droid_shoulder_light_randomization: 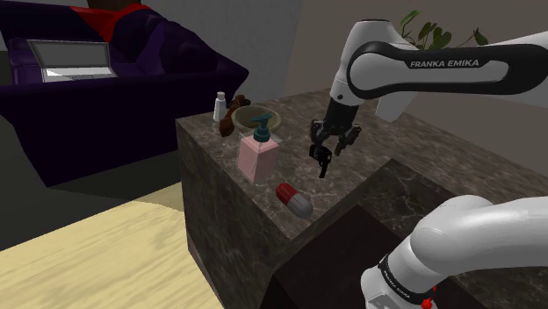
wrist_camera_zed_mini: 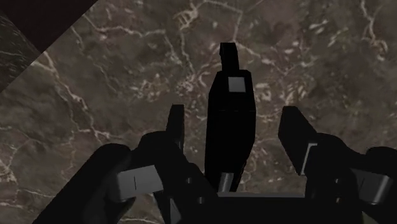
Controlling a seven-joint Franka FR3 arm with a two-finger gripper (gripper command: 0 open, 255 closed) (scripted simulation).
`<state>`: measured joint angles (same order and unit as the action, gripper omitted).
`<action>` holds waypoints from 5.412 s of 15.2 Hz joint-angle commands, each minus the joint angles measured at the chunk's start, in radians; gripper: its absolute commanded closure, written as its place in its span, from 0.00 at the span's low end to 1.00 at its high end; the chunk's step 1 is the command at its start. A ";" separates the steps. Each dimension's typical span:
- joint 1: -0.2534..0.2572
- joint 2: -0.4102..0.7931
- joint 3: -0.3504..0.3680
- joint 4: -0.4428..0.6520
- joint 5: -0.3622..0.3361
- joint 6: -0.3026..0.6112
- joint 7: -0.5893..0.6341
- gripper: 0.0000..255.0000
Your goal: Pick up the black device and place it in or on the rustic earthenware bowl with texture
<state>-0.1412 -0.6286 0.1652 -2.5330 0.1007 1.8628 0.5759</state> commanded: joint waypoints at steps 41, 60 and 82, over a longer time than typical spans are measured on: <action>-0.013 0.044 -0.026 0.465 -0.025 -0.421 0.009 1.00; 0.052 0.857 0.127 1.417 -0.159 -0.573 0.224 1.00; 0.035 0.802 0.121 1.059 -0.141 -0.268 0.219 1.00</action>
<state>-0.1064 0.1778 0.2858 -1.4557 -0.0417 1.5805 0.7941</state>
